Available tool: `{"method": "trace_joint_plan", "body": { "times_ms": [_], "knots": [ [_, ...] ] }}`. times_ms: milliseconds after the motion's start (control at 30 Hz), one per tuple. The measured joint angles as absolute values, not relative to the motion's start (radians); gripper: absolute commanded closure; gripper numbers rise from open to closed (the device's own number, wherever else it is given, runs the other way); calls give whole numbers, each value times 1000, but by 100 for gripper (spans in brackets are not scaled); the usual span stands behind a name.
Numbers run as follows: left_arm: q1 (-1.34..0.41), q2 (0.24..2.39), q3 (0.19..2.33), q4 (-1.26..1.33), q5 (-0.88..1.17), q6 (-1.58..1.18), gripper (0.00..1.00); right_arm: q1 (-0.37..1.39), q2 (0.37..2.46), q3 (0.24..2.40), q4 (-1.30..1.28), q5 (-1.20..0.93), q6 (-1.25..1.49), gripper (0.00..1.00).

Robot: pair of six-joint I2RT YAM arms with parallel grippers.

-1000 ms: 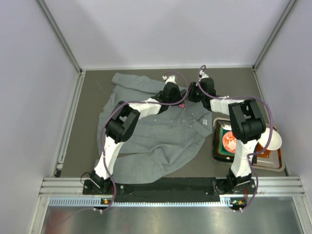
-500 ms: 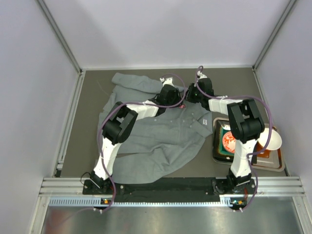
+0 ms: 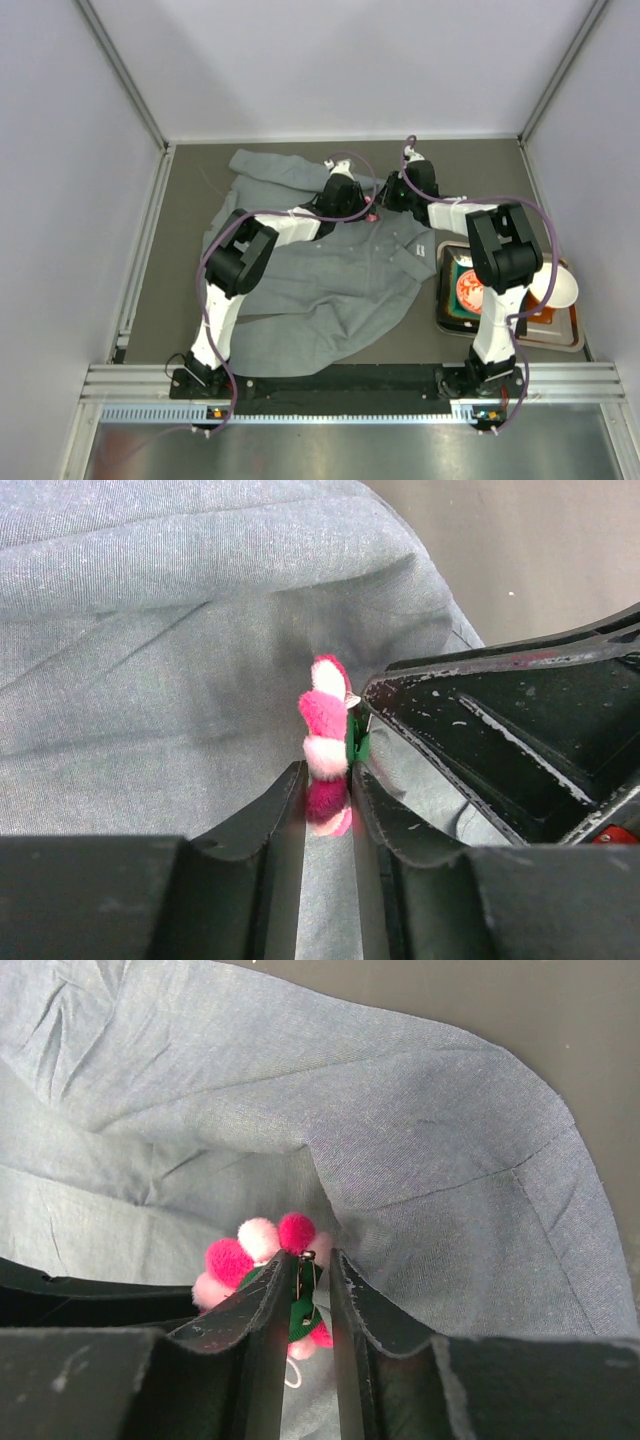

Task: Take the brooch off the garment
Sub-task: Open the brooch with the flattened clothing.

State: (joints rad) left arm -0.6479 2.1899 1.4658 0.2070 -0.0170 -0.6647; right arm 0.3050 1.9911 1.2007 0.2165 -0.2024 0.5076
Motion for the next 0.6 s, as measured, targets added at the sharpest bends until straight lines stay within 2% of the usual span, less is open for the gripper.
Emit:
{"method": "trace_joint_plan", "body": {
  "times_ms": [133,333,367,600],
  "knots": [
    [-645,2185,1462,221,-11,-665,84,305,1991,1201,216,-208,508,75],
    [-638,2185,1462,224,14,-665,92,305,1991,1201,220,-225,515,71],
    [-637,2185,1462,224,15,-665,100,305,1991,1201,220,-231,517,71],
    [-636,2185,1462,224,18,-665,100,305,1991,1200,245,-258,554,69]
  ]
}}
